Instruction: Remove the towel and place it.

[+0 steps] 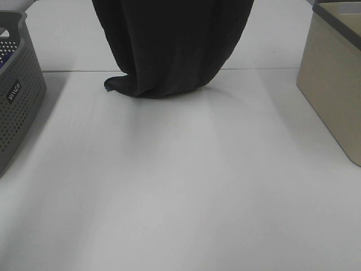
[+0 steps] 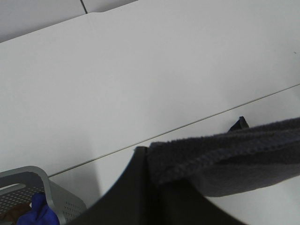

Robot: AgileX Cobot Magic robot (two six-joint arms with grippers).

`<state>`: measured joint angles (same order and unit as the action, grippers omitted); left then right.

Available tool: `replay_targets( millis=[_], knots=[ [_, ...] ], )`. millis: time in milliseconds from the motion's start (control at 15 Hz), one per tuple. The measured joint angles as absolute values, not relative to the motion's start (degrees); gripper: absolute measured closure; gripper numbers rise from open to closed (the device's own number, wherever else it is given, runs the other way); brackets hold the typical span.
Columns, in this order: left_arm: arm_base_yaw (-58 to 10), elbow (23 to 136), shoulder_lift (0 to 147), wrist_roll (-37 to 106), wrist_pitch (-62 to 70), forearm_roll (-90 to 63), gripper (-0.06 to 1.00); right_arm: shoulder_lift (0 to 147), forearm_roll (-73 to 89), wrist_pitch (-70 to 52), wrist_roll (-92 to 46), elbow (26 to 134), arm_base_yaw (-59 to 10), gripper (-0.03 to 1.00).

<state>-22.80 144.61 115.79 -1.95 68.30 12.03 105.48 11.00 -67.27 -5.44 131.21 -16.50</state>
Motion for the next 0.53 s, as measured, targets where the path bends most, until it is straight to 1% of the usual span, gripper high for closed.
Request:
replay_targets(
  millis=[133,267,400,467,533],
  knots=[
    [-22.8,144.2,113.8,0.3,68.9,9.3,0.94,105.2,10.7,-69.0,-5.8,131.3,-16.5,0.95],
    [-22.7,141.1,112.1,1.9,69.0,7.4,0.94,105.2,10.2,-69.5,-5.8,131.3,-16.5,0.95],
    [-22.7,130.6,107.8,2.9,69.0,6.5,0.94,103.7,10.9,-69.7,-5.8,129.2,-16.5,0.95],
    [-22.8,120.1,102.2,2.9,69.0,5.1,0.94,99.2,13.7,-69.7,-5.8,121.3,-16.5,0.95],
    [-22.8,117.7,100.8,3.0,68.9,4.5,0.94,98.0,14.0,-69.7,-5.8,119.3,-16.6,0.95]
  ],
)
